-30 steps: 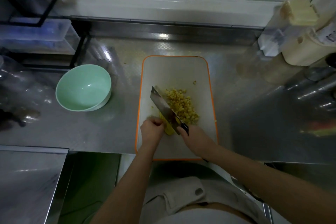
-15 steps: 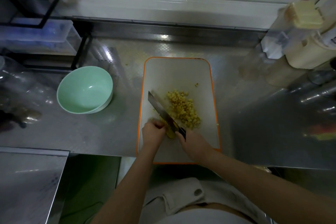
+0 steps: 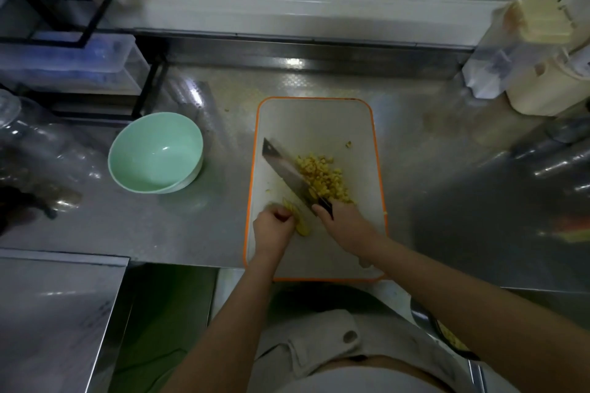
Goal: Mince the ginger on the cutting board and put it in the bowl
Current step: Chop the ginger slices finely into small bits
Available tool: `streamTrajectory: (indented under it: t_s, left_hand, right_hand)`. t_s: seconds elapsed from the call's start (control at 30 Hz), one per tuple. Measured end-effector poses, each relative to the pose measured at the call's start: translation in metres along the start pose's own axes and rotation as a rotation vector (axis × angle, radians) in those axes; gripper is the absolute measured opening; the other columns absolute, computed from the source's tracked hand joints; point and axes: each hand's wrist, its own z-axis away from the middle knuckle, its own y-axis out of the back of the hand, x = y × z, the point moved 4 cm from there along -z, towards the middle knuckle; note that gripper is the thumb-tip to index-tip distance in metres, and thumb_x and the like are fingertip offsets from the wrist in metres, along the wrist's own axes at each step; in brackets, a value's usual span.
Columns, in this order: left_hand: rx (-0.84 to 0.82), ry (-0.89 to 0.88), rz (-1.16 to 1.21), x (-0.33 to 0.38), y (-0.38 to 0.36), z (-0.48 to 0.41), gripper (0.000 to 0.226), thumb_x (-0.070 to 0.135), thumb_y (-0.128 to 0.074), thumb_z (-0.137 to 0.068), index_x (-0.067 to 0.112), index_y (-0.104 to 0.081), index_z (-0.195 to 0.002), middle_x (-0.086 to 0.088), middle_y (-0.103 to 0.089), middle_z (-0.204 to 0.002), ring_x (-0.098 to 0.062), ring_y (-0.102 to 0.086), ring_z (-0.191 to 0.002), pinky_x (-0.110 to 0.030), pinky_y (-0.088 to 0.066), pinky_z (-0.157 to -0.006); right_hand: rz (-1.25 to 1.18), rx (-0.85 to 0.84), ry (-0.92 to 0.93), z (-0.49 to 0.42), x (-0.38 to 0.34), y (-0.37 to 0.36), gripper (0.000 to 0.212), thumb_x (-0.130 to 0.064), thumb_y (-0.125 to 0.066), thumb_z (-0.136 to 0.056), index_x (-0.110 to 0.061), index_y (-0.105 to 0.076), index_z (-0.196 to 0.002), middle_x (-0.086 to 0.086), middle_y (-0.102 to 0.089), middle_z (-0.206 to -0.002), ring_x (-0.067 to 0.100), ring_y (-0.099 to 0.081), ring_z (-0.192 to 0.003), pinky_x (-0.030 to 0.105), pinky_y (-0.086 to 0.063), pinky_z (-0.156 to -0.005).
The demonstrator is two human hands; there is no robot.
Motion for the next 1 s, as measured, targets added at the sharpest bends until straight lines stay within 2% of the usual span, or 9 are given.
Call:
streamTrajectory:
  t_s: [0.17, 0.23, 0.33, 0.4, 0.5, 0.6, 0.73, 0.83, 1.0]
  left_hand:
    - [0.003, 0.032, 0.039, -0.002, -0.003, 0.001, 0.014, 0.025, -0.061, -0.085, 0.013, -0.06, -0.076, 0.001, -0.059, -0.074, -0.013, -0.051, -0.073, -0.022, -0.03, -0.06]
    - [-0.014, 0.016, 0.023, -0.002, -0.003, 0.002, 0.015, 0.025, -0.061, -0.085, 0.012, -0.06, -0.078, 0.003, -0.057, -0.072, -0.011, -0.05, -0.069, -0.022, -0.032, -0.059]
    - [-0.014, -0.05, -0.007, -0.002, -0.004, 0.006, 0.014, 0.018, -0.061, -0.085, 0.007, -0.058, -0.075, 0.004, -0.052, -0.063, -0.008, -0.047, -0.061, -0.012, -0.036, -0.05]
    - [-0.01, -0.069, -0.011, -0.003, -0.005, 0.007, 0.016, 0.015, -0.06, -0.085, 0.005, -0.057, -0.073, 0.003, -0.05, -0.061, -0.009, -0.047, -0.059, -0.008, -0.037, -0.05]
    - [-0.026, -0.047, -0.022, -0.002, -0.004, 0.006, 0.02, 0.015, -0.06, -0.084, 0.011, -0.052, -0.066, 0.004, -0.048, -0.059, -0.006, -0.045, -0.057, -0.015, -0.034, -0.045]
    - [-0.026, -0.021, -0.032, -0.002, -0.005, 0.005, 0.026, 0.017, -0.06, -0.084, 0.016, -0.048, -0.061, 0.003, -0.048, -0.058, -0.01, -0.046, -0.056, -0.021, -0.028, -0.046]
    - [-0.036, 0.004, -0.065, 0.0, -0.006, 0.004, 0.018, 0.015, -0.059, -0.083, 0.011, -0.054, -0.066, 0.002, -0.049, -0.058, -0.011, -0.046, -0.057, -0.023, -0.029, -0.046]
    - [-0.041, 0.005, -0.097, 0.001, -0.006, 0.003, 0.021, 0.016, -0.059, -0.082, 0.012, -0.053, -0.062, 0.003, -0.047, -0.056, -0.014, -0.047, -0.057, -0.024, -0.027, -0.045]
    - [-0.058, -0.007, -0.13, 0.002, -0.006, 0.001, 0.023, 0.015, -0.058, -0.083, 0.013, -0.054, -0.06, 0.003, -0.047, -0.056, -0.011, -0.045, -0.056, -0.02, -0.029, -0.046]
  right_hand:
    - [-0.087, 0.037, -0.032, 0.012, 0.003, 0.01, 0.037, -0.037, -0.041, -0.098, -0.015, -0.044, -0.069, -0.001, -0.042, -0.056, 0.014, -0.039, -0.047, 0.024, -0.028, -0.044]
    - [-0.075, 0.04, -0.038, 0.02, 0.004, 0.01, 0.038, -0.036, -0.042, -0.098, -0.018, -0.041, -0.065, -0.003, -0.041, -0.056, 0.01, -0.039, -0.047, 0.018, -0.027, -0.042]
    - [-0.064, 0.047, -0.018, 0.03, 0.004, 0.007, 0.036, -0.034, -0.043, -0.098, -0.027, -0.036, -0.063, -0.009, -0.037, -0.057, 0.002, -0.036, -0.049, 0.014, -0.034, -0.044]
    - [-0.052, 0.019, -0.03, 0.032, 0.007, 0.004, 0.034, -0.037, -0.042, -0.098, -0.02, -0.045, -0.068, -0.006, -0.04, -0.058, 0.004, -0.039, -0.05, 0.016, -0.03, -0.043]
    - [-0.03, -0.012, -0.026, 0.034, 0.006, 0.002, 0.03, -0.035, -0.042, -0.098, -0.017, -0.048, -0.075, -0.006, -0.04, -0.058, 0.004, -0.038, -0.049, 0.015, -0.034, -0.043]
    - [-0.027, 0.003, 0.02, 0.036, 0.0, 0.004, 0.019, -0.032, -0.043, -0.099, -0.02, -0.044, -0.084, -0.011, -0.036, -0.061, 0.0, -0.035, -0.051, 0.009, -0.039, -0.051]
    - [0.009, -0.014, -0.003, 0.033, 0.001, 0.001, 0.026, -0.033, -0.042, -0.099, -0.02, -0.045, -0.076, -0.009, -0.038, -0.06, 0.001, -0.036, -0.051, 0.015, -0.032, -0.043]
    - [0.006, 0.0, -0.008, 0.032, 0.005, -0.002, 0.026, -0.035, -0.043, -0.098, -0.015, -0.049, -0.082, -0.008, -0.039, -0.06, 0.002, -0.038, -0.051, 0.015, -0.027, -0.043]
    - [0.006, -0.023, -0.035, 0.027, 0.008, -0.003, 0.037, -0.036, -0.042, -0.098, -0.005, -0.059, -0.087, -0.005, -0.043, -0.059, 0.006, -0.042, -0.051, 0.017, -0.028, -0.044]
